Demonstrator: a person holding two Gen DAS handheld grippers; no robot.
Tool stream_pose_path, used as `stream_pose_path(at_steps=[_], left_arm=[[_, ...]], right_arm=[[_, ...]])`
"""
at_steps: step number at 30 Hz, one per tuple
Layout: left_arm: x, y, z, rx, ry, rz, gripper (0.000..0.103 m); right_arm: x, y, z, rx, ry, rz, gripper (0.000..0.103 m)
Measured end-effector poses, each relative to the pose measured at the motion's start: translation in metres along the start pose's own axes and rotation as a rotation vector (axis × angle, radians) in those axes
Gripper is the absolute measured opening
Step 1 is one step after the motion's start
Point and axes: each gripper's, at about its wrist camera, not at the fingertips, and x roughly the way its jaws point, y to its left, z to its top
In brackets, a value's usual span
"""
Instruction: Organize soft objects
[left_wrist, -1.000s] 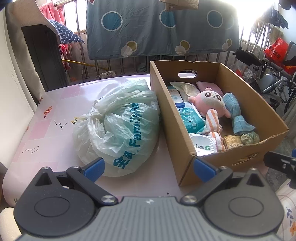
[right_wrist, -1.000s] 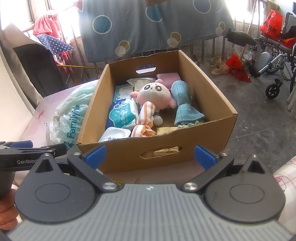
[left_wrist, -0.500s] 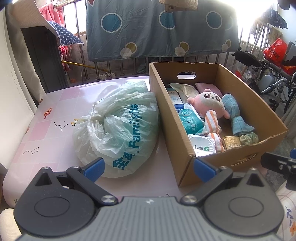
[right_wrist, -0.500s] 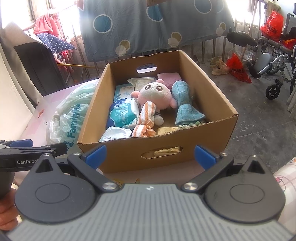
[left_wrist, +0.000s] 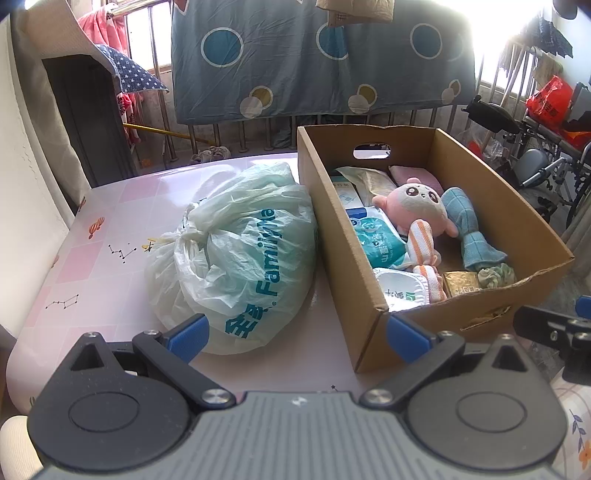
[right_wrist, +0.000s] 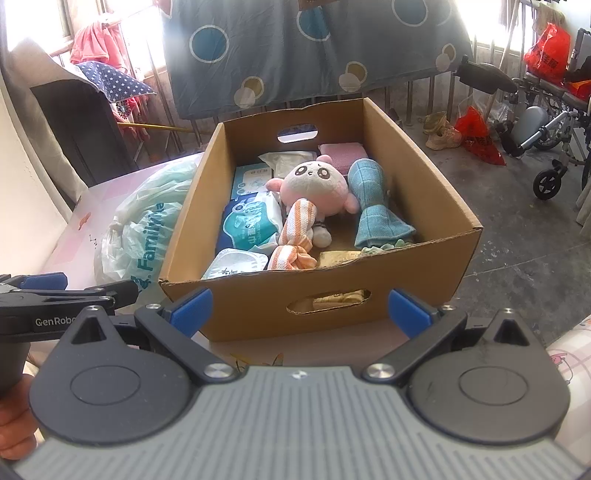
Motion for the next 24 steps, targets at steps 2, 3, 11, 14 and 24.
stream_pose_path(at_steps=[2, 3, 11, 14, 24], left_arm=[[0.0, 0.0, -0.0001, 0.001, 0.0, 0.001, 0.103], [0.0, 0.0004, -0.0002, 0.001, 0.0, 0.0, 0.103], [-0.0002, 0.0005, -0.0003, 0.001, 0.0, 0.0, 0.103], [-0.0004, 0.0003, -0.0003, 0.001, 0.0, 0.0, 0.103], [-0.0013, 0.0004, -0.0009, -0.001, -0.002, 0.0, 0.103]], right_arm=[[-0.0005, 0.0003, -0.0002, 0.0, -0.001, 0.001, 0.102], [-0.0003, 0.0002, 0.0, 0.0, 0.0, 0.001, 0.102], [-0.0005, 0.0007, 0.0009, -0.002, 0.0, 0.002, 0.102], [-0.0007, 0.0009, 0.0006, 0.0, 0.0, 0.003, 0.102], [-0.0013, 0.0018, 0.0008, 0.0, 0.0, 0.006, 0.102]])
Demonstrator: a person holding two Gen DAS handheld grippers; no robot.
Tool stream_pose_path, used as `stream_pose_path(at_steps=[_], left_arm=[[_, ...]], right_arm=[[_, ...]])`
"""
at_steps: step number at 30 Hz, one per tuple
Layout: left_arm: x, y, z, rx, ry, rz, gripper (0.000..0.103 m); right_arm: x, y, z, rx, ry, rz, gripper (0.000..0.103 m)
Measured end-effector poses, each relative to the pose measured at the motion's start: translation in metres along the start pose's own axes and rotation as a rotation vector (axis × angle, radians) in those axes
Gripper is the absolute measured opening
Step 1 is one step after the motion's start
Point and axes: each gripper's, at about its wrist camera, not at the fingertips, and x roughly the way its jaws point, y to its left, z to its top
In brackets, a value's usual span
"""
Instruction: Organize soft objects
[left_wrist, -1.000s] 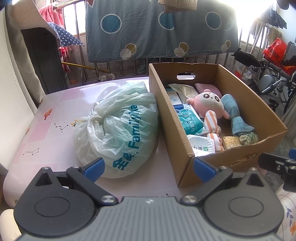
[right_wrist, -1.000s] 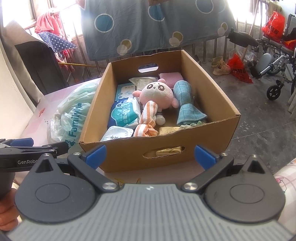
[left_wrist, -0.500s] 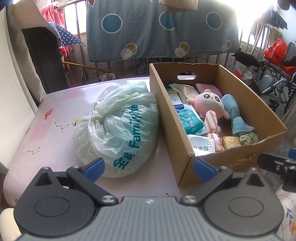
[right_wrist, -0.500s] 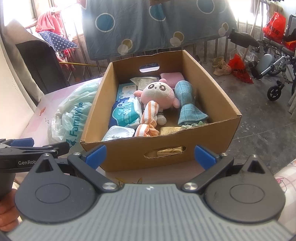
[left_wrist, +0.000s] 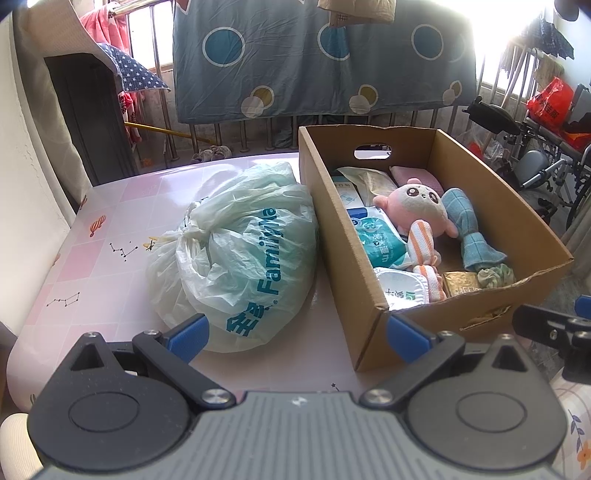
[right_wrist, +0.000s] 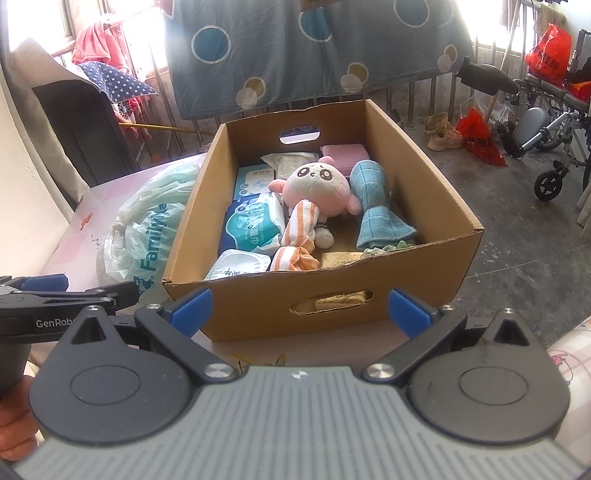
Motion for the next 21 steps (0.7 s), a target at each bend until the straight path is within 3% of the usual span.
stream_pose_path(at_steps=[21], left_arm=[[-0.0009, 0.0, 0.0004, -0.003, -0.005, 0.004, 0.103]], right_arm=[[-0.0017, 0.0013, 0.0016, 0.001, -0.004, 0.0, 0.102]])
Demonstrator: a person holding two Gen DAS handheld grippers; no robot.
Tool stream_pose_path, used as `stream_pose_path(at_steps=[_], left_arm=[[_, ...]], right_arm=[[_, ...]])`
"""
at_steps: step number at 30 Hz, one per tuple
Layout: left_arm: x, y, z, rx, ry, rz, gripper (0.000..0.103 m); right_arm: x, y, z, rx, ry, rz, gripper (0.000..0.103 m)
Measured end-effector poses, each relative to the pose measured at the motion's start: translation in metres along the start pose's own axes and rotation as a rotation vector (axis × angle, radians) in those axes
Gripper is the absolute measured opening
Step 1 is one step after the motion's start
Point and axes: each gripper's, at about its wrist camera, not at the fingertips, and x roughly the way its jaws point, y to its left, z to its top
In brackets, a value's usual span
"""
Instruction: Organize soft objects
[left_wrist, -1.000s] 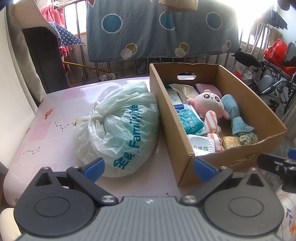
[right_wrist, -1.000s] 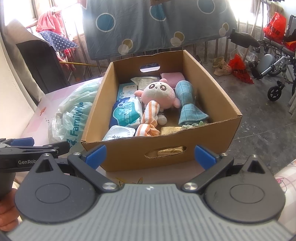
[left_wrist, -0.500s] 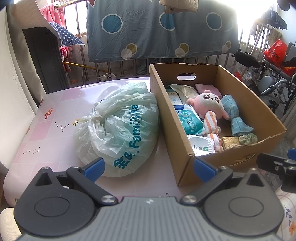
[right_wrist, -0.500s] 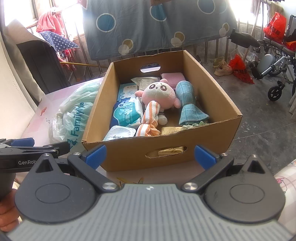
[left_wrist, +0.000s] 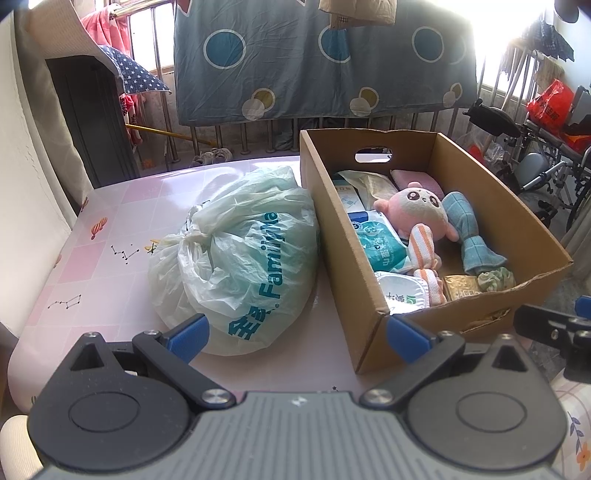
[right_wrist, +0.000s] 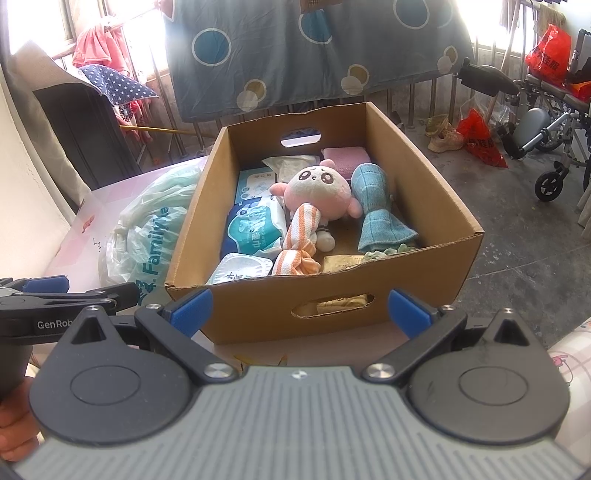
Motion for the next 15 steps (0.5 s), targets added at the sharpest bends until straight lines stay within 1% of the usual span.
stream_pose_path(at_steps=[15], left_arm=[[-0.0005, 0.0007, 0.0004, -0.002, 0.001, 0.0, 0.103]], right_arm=[[0.0003, 0.0042, -0.0002, 0.002, 0.003, 0.0, 0.102]])
